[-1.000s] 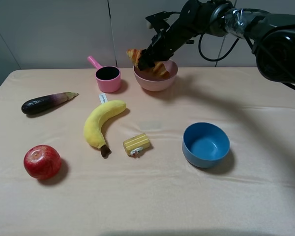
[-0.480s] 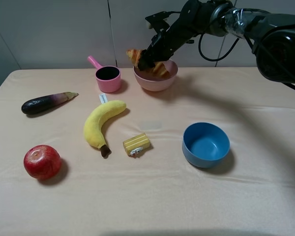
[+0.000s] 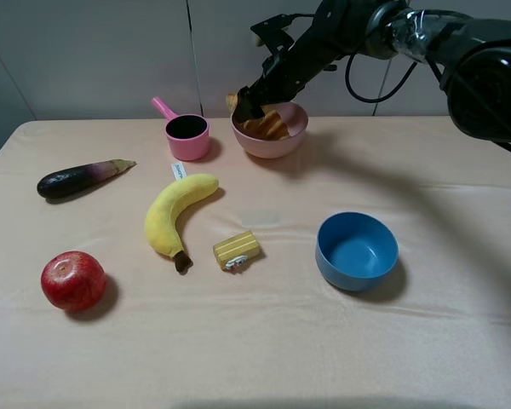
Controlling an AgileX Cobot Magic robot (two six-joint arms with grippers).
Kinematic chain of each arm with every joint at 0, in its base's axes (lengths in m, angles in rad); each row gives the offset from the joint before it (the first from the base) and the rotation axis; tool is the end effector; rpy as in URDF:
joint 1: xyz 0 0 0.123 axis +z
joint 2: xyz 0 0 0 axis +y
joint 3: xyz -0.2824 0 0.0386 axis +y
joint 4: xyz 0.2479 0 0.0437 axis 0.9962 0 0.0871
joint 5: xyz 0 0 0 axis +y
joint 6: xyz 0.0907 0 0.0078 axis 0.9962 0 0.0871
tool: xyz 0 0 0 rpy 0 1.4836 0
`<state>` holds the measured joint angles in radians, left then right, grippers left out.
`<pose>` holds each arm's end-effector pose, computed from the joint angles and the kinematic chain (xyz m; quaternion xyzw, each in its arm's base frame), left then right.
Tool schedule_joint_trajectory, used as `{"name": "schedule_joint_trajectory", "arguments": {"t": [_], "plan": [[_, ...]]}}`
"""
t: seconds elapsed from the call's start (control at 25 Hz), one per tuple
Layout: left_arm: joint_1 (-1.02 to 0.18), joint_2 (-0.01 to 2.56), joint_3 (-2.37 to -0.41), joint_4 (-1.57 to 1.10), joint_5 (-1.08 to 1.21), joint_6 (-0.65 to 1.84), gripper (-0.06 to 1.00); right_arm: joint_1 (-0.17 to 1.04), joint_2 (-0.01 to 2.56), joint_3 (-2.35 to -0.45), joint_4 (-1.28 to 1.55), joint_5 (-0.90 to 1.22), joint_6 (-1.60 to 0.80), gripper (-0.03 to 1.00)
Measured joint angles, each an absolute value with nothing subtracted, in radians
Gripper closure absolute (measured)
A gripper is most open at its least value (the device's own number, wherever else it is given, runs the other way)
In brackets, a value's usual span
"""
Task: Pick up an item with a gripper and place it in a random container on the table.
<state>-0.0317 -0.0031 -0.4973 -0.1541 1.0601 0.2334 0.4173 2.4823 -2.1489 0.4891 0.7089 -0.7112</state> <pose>-0.0059 -0.0120 0.2772 0.1153 0.8426 -0.0241 0.5255 0.4911 0.2482 0.1580 -0.3868 0.8494 0.1606 0.3210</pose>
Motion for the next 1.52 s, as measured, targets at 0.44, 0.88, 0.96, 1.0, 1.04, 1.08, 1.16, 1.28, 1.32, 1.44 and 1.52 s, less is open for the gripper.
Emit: {"name": "schedule_joint_trajectory", "arguments": {"t": [0.44, 0.88, 0.96, 1.0, 1.04, 1.08, 1.16, 1.28, 1.32, 1.44, 1.52], "plan": [[-0.032, -0.003, -0.497, -0.154, 1.060, 0.233, -0.05, 0.417, 2.388, -2.149, 0.429, 0.804, -0.650, 0.27], [-0.032, -0.003, -0.497, -0.154, 1.060, 0.233, -0.05, 0.412, 2.228, -2.149, 0.280, 1.069, -0.575, 0.27], [-0.032, -0.003, -0.497, -0.154, 1.060, 0.233, -0.05, 0.406, 2.202, -2.149, 0.254, 1.132, -0.554, 0.27], [-0.032, -0.003, -0.497, -0.154, 1.060, 0.233, -0.05, 0.405, 2.191, -2.149, 0.234, 1.164, -0.541, 0.27], [-0.032, -0.003, -0.497, -0.154, 1.060, 0.233, -0.05, 0.404, 2.178, -2.149, 0.214, 1.188, -0.530, 0.27], [-0.032, -0.003, -0.497, -0.154, 1.060, 0.233, -0.05, 0.403, 2.161, -2.145, 0.198, 1.196, -0.516, 0.27], [-0.032, -0.003, -0.497, -0.154, 1.060, 0.233, -0.05, 0.403, 2.124, -2.117, 0.163, 1.202, -0.493, 0.27], [-0.032, -0.003, -0.497, -0.154, 1.060, 0.233, -0.05, 0.403, 2.049, -2.042, 0.137, 1.212, -0.479, 0.27], [-0.032, -0.003, -0.497, -0.154, 1.060, 0.233, -0.05, 0.403, 2.020, -2.010, 0.132, 1.213, -0.478, 0.27], [-0.032, -0.003, -0.497, -0.154, 1.060, 0.233, -0.05, 0.403, 1.936, -1.912, 0.118, 1.213, -0.467, 0.27], [-0.032, -0.003, -0.497, -0.154, 1.060, 0.233, -0.05, 0.403, 1.876, -1.846, 0.094, 1.213, -0.444, 0.27]]}}
